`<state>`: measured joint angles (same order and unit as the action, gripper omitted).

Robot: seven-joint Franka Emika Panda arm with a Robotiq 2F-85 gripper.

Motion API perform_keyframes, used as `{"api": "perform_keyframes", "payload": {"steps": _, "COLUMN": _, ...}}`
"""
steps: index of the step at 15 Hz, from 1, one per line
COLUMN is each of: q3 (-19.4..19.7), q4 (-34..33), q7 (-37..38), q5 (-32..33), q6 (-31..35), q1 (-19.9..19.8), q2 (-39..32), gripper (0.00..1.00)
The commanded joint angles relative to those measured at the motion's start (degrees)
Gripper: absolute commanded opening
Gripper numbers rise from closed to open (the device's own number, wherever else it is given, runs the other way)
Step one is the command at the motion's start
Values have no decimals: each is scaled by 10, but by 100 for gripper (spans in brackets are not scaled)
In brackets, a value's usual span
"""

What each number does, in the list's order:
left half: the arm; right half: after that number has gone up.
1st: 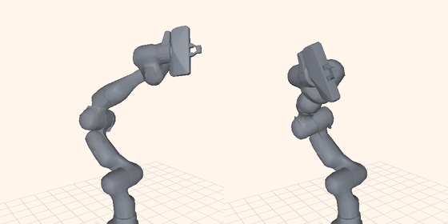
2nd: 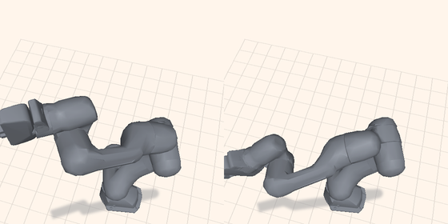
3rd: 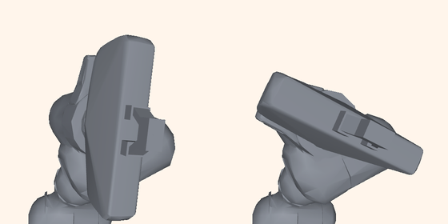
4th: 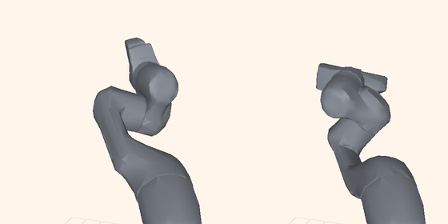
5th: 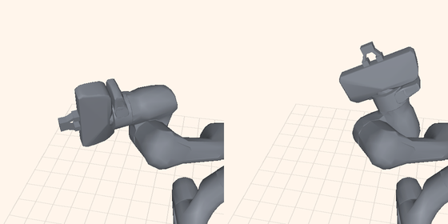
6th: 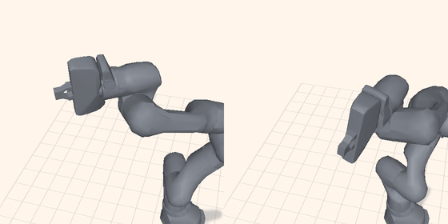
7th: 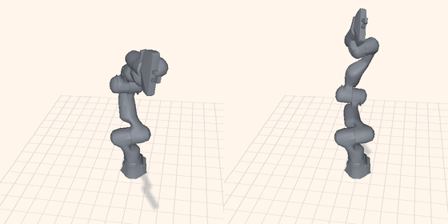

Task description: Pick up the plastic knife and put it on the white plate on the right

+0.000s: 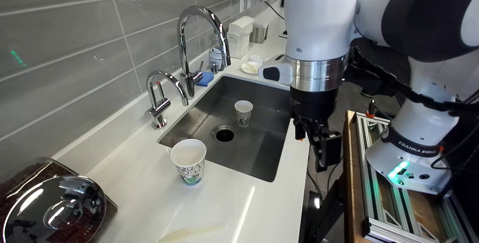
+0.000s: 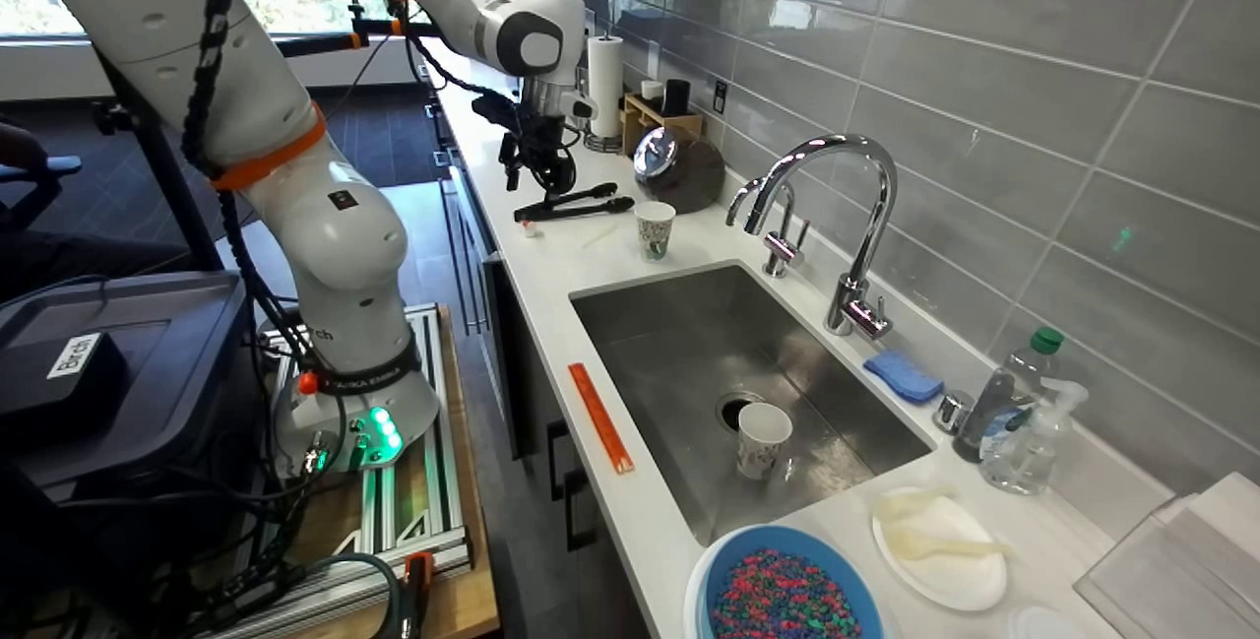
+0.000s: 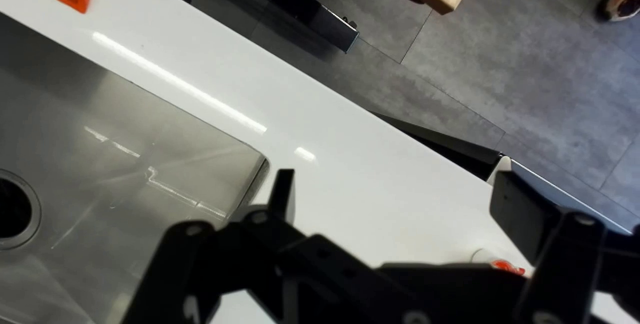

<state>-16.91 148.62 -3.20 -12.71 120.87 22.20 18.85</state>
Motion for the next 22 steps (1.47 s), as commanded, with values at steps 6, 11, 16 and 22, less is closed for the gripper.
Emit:
{"api": "perform_keyframes", "payload": {"steps": 6, "q3": -33, "q4": -38, "q7": -8, "q5": -7, "q6": 97, "q1": 21, "q2": -84, "gripper": 100}}
{"api": "perform_keyframes", "payload": {"steps": 11, "q3": -47, "q4": -42, "q7": -6, "q5": -1, "q6": 136, "q1": 27, "q2": -104, "gripper": 100}}
{"api": "perform_keyframes", "payload": {"steps": 16, "q3": -54, "q4": -61, "q7": -8, "q5": -1, "q6": 150, "q1": 29, "q2": -146, "gripper": 100}}
{"api": "perform_keyframes", "payload": {"steps": 22, "q3": -60, "q4": -71, "q7": 10, "q5": 33, "q6": 214, "q1": 28, "q2": -184, "gripper": 100}}
